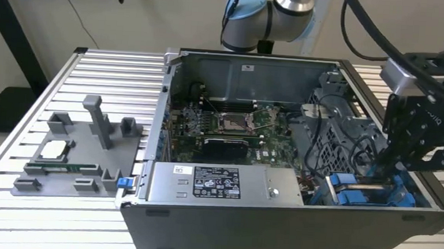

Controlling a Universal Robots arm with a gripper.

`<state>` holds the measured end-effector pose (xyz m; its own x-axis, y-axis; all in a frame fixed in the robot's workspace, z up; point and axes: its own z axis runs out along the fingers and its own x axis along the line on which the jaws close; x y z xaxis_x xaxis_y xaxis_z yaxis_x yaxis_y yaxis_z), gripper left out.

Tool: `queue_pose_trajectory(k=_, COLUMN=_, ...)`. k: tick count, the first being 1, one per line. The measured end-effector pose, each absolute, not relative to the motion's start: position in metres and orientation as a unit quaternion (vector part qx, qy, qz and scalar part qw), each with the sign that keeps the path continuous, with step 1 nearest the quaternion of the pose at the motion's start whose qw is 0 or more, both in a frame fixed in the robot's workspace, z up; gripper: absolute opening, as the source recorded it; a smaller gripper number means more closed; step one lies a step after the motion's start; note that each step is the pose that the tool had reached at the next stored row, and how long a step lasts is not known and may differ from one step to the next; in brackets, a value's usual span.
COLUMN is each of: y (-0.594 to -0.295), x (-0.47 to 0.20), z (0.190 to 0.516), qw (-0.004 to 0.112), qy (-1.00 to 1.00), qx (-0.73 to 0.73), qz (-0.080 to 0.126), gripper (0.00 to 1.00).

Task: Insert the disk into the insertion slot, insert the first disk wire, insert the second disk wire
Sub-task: 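Insert the first disk wire, then insert the second disk wire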

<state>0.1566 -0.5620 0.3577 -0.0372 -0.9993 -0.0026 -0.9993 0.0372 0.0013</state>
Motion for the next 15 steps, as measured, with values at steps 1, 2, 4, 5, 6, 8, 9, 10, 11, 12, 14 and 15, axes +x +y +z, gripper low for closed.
queue_pose_trajectory(k=1, y=-0.562, x=0.157, z=0.361, qw=0.0, qy=0.72, qx=-0.694, qz=0.001, gripper=1.0)
queue_pose_trajectory(k=2, y=-0.562, x=0.157, z=0.365, qw=0.001, qy=0.72, qx=-0.694, qz=0.001, gripper=1.0)
queue_pose_trajectory(k=4, y=-0.562, x=0.157, z=0.369, qw=0.001, qy=0.72, qx=-0.694, qz=0.001, gripper=1.0)
queue_pose_trajectory(k=5, y=-0.562, x=0.157, z=0.37, qw=0.0, qy=0.72, qx=-0.694, qz=0.001, gripper=1.0)
queue_pose_trajectory(k=6, y=-0.561, x=0.157, z=0.371, qw=0.0, qy=0.72, qx=-0.694, qz=0.001, gripper=1.0)
queue_pose_trajectory(k=8, y=-0.561, x=0.157, z=0.373, qw=0.001, qy=0.72, qx=-0.694, qz=0.001, gripper=1.0)
queue_pose_trajectory(k=9, y=-0.56, x=0.157, z=0.373, qw=0.001, qy=0.72, qx=-0.694, qz=0.001, gripper=1.0)
queue_pose_trajectory(k=10, y=-0.56, x=0.157, z=0.374, qw=0.001, qy=0.72, qx=-0.694, qz=0.001, gripper=1.0)
queue_pose_trajectory(k=11, y=-0.559, x=0.157, z=0.374, qw=0.0, qy=0.72, qx=-0.694, qz=0.001, gripper=1.0)
queue_pose_trajectory(k=12, y=-0.559, x=0.158, z=0.374, qw=0.001, qy=0.72, qx=-0.694, qz=0.001, gripper=1.0)
queue_pose_trajectory(k=14, y=-0.559, x=0.163, z=0.374, qw=0.0, qy=0.72, qx=-0.694, qz=0.002, gripper=1.0)
queue_pose_trajectory(k=15, y=-0.559, x=0.166, z=0.374, qw=0.0, qy=0.72, qx=-0.694, qz=0.002, gripper=1.0)
